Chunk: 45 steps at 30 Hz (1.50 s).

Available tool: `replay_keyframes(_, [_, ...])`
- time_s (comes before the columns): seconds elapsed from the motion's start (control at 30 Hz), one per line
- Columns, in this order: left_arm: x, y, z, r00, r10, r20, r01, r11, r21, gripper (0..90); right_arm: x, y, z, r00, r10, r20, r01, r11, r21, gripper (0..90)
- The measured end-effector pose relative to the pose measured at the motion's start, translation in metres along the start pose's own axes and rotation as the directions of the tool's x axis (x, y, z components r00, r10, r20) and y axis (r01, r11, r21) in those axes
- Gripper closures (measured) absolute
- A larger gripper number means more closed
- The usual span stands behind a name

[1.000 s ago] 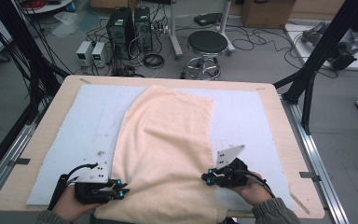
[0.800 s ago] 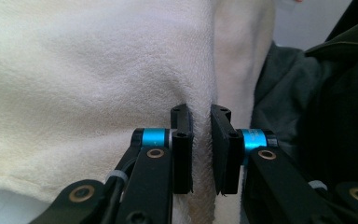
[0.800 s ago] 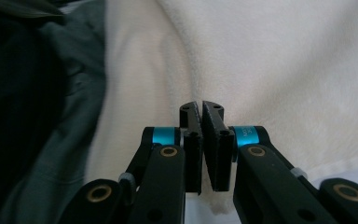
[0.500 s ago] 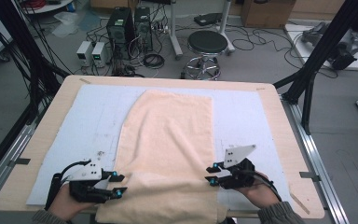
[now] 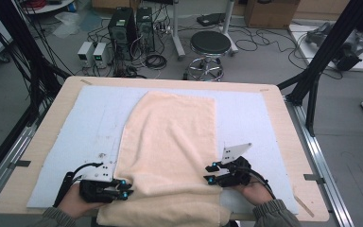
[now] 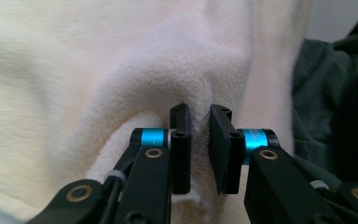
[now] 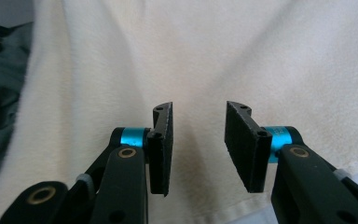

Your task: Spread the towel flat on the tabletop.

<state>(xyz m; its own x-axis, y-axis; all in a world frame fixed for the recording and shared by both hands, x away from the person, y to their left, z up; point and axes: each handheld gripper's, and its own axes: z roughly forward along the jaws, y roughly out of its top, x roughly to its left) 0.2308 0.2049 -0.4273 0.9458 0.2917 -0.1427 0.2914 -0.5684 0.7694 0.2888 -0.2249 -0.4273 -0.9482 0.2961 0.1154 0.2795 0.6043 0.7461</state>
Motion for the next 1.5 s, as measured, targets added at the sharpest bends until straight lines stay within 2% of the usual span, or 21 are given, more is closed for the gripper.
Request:
replay_keyframes(0.07, [-0.006,-0.001,-0.001,0.9999,0.007,0.010,-0.008,1.0000,0.005,79.4,0.004,0.000,0.001,0.9998,-0.018,-0.009,0.019,1.000,0.017,61.4])
replay_keyframes(0.17, [-0.010,0.000,-0.007,0.9999,-0.002,0.011,0.003,0.9998,-0.022,76.2,0.010,-0.001,0.001,0.9993,-0.036,-0.007,0.036,0.999,0.024,60.4])
replay_keyframes(0.23, [-0.009,0.001,-0.012,0.9998,-0.015,-0.011,0.014,0.9990,-0.043,63.6,0.015,0.001,-0.004,0.9990,-0.043,-0.008,0.043,0.999,-0.001,59.6])
replay_keyframes(0.3, [-0.006,0.000,-0.020,0.9990,-0.026,-0.037,0.023,0.9967,-0.078,59.3,0.020,0.004,-0.010,0.9982,-0.060,-0.011,0.059,0.998,-0.036,59.4])
replay_keyframes(0.33, [-0.006,-0.001,-0.022,0.9985,-0.030,-0.045,0.026,0.9960,-0.086,53.3,0.024,0.005,-0.014,0.9980,-0.063,-0.011,0.062,0.997,-0.044,58.7])
replay_keyframes(0.43, [-0.009,-0.004,-0.023,0.9984,-0.022,-0.052,0.017,0.9967,-0.079,44.3,0.034,0.007,-0.021,0.9957,-0.089,-0.026,0.087,0.994,-0.070,56.8])
replay_keyframes(0.53, [-0.010,-0.007,-0.014,0.9979,-0.004,-0.064,0.002,0.9996,-0.028,40.5,0.041,0.007,-0.020,0.9925,-0.114,-0.045,0.111,0.992,-0.065,53.3])
replay_keyframes(0.6, [-0.010,-0.008,-0.007,0.9970,-0.002,-0.077,0.003,0.9999,0.010,46.2,0.043,0.006,-0.013,0.9914,-0.122,-0.047,0.121,0.992,-0.037,51.4])
replay_keyframes(0.67, [-0.008,-0.008,-0.003,0.9954,0.010,-0.096,-0.007,0.9996,0.029,65.9,0.042,0.005,-0.002,0.9910,-0.120,-0.059,0.119,0.993,-0.008,55.2])
replay_keyframes(0.73, [-0.004,-0.004,-0.004,0.9931,-0.013,-0.117,0.014,0.9998,0.010,75.6,0.042,0.005,0.009,0.9875,-0.137,-0.078,0.141,0.989,0.045,77.7])
replay_keyframes(0.8, [0.000,0.002,-0.006,0.9891,-0.017,-0.146,0.016,0.9998,-0.006,78.3,0.039,0.009,0.014,0.9851,-0.166,-0.046,0.169,0.982,0.085,82.7])
replay_keyframes(0.87, [0.009,0.012,-0.008,0.9808,-0.028,-0.193,0.022,0.9992,-0.032,79.0,0.027,0.017,0.010,0.9916,-0.129,-0.010,0.129,0.990,0.061,83.4])
replay_keyframes(0.9, [0.015,0.017,-0.008,0.9736,-0.054,-0.222,0.042,0.9975,-0.057,79.0,0.019,0.022,0.007,0.9922,-0.122,0.024,0.121,0.992,0.046,83.5])
replay_keyframes(1.03, [0.049,0.041,-0.001,0.9380,-0.149,-0.313,0.108,0.9835,-0.146,78.9,-0.021,0.041,0.000,0.9863,-0.062,0.153,0.058,0.998,0.029,83.4])
replay_keyframes(1.07, [0.061,0.045,0.005,0.9275,-0.177,-0.329,0.133,0.9793,-0.153,78.6,-0.028,0.042,0.000,0.9849,-0.047,0.167,0.043,0.999,0.027,83.2])
replay_keyframes(1.13, [0.075,0.046,0.015,0.9161,-0.206,-0.344,0.164,0.9752,-0.148,77.2,-0.044,0.041,0.006,0.9845,0.001,0.175,-0.006,1.000,0.026,82.4])
replay_keyframes(1.23, [0.089,0.042,0.024,0.9056,-0.246,-0.345,0.215,0.9684,-0.127,64.8,-0.058,0.035,0.014,0.9836,0.041,0.175,-0.051,0.997,0.052,75.1])
replay_keyframes(1.27, [0.089,0.041,0.022,0.9059,-0.251,-0.341,0.218,0.9669,-0.132,61.3,-0.060,0.034,0.015,0.9830,0.048,0.177,-0.057,0.997,0.046,71.6])
replay_keyframes(1.33, [0.084,0.040,0.015,0.9120,-0.229,-0.340,0.186,0.9704,-0.153,55.2,-0.058,0.035,0.010,0.9813,0.050,0.186,-0.053,0.998,0.014,65.1])
replay_keyframes(1.4, [0.076,0.038,0.005,0.9229,-0.193,-0.333,0.146,0.9762,-0.160,51.1,-0.051,0.038,0.001,0.9805,0.041,0.192,-0.035,0.999,-0.031,61.8])
replay_keyframes(1.5, [0.060,0.032,-0.010,0.9309,-0.142,-0.337,0.092,0.9828,-0.161,47.2,-0.034,0.041,-0.011,0.9825,0.009,0.186,0.003,0.998,-0.059,58.7])
